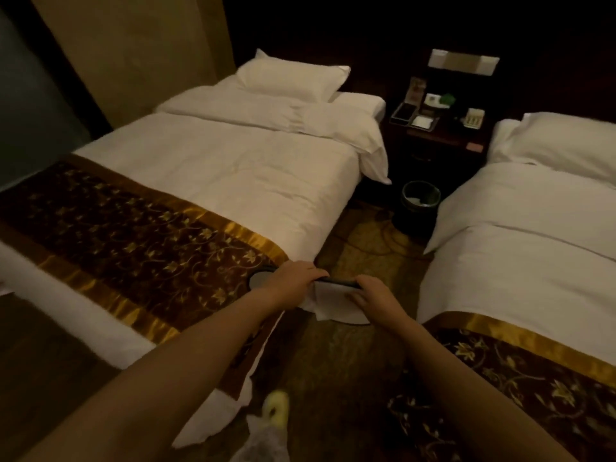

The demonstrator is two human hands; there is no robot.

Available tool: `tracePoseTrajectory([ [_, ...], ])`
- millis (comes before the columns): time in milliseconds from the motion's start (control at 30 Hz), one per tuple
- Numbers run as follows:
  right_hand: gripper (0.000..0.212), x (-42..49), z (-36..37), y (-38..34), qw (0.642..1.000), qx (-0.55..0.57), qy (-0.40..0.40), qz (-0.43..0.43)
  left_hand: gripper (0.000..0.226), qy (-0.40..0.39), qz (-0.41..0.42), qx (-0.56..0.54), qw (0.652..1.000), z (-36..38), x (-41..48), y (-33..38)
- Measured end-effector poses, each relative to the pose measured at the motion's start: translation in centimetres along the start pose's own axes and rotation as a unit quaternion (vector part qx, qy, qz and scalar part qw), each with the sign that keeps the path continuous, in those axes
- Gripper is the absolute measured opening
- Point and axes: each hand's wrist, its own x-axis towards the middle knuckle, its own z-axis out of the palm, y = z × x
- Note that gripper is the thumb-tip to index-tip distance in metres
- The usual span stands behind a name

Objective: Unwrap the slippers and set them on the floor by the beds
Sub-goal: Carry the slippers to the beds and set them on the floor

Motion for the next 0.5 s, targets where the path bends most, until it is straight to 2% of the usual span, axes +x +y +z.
tracePoseTrajectory([
  [267,0.019,11.0,-3.2,8.3,0.989,0.042,0.011,0.139,0.049,-0.049,0.115,-0.015,0.992,1.3,18.6,-3.6],
  [500,0.022,18.0,-4.9,15.1,0.971,0.082,0.004,0.224,0.044,-0.13,0.17,-0.023,0.977,2.1,32.0,-4.8],
])
